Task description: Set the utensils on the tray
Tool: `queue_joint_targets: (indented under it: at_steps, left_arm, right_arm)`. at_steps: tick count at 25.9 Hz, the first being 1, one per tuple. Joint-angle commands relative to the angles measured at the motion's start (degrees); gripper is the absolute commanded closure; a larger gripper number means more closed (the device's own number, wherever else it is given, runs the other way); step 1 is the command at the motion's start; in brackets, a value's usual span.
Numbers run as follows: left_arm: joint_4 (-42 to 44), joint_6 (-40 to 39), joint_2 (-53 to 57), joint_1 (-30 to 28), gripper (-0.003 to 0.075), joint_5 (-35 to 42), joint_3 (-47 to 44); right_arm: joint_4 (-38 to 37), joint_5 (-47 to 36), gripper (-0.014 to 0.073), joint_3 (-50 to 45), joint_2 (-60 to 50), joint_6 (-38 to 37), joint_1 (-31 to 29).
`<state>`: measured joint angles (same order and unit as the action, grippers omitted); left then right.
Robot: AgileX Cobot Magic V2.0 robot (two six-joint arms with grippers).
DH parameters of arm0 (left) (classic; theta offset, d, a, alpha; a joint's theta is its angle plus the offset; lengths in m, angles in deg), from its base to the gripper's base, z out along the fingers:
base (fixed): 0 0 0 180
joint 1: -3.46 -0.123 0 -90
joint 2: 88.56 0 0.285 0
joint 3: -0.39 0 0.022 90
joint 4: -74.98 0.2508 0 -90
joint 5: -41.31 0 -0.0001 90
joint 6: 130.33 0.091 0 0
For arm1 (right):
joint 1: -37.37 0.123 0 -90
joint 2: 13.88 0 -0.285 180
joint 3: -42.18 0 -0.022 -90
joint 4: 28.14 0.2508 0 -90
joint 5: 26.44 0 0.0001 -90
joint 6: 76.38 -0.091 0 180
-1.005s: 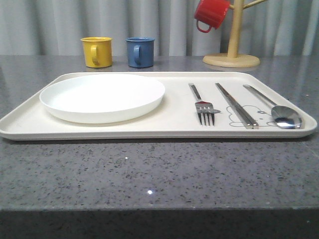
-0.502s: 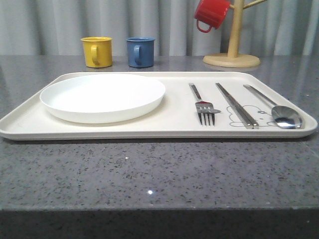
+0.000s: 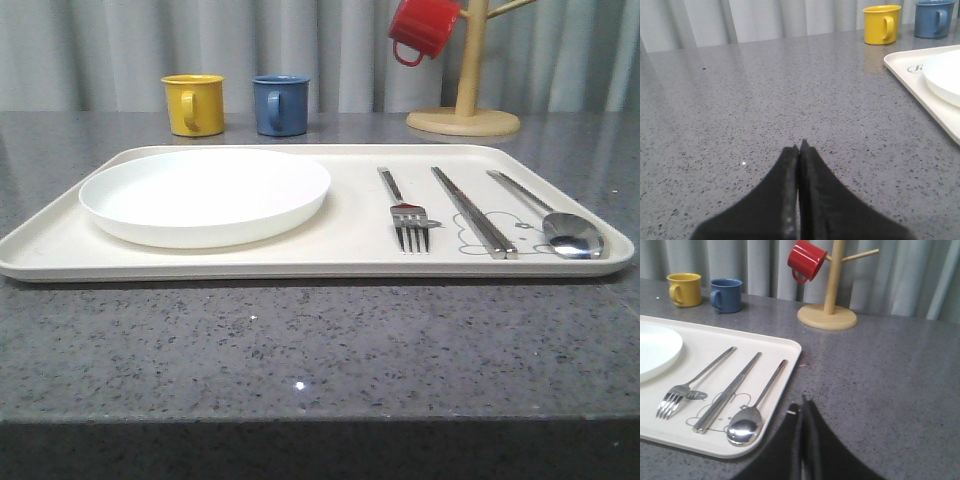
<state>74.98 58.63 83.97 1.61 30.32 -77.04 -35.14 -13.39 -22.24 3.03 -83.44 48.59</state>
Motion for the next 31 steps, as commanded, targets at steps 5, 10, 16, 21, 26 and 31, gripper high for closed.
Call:
queue_joint_targets:
  at_steps: [5,10,16,21,26,31]
  left_arm:
    - [-0.4,-0.6,1.1,-0.1,0.0739,4.8,0.0]
    - [-0.4,-0.6,1.1,-0.1,0.0739,4.8,0.0]
    - [-0.4,-0.6,1.1,-0.1,0.0739,4.8,0.0]
    - [-0.4,-0.6,1.1,-0.1,0.0739,4.8,0.0]
    - [-0.4,-0.6,1.1,-0.1,0.0739,4.8,0.0]
    - [-0.4,-0.6,1.1,-0.1,0.0739,4.8,0.0]
  right_arm:
    - [6.4,-11.9,0.0664,-11.4,-8.4,2.0,-8.5]
    - [8.2,-9.5,0.0664,-13.6,-10.8,3.2,-9.0]
    - [8.1,-9.6,0.0664,-13.6,-10.8,3.2,-9.2]
    - [8.1,-9.6,0.0664,-13.6,-10.8,3.2,-9.2]
    - [8.1,-9.6,0.0664,-13.6,-10.8,3.2,-9.2]
    - [8.1,-9.6,0.0664,-13.6,-10.8,3.2,-9.2]
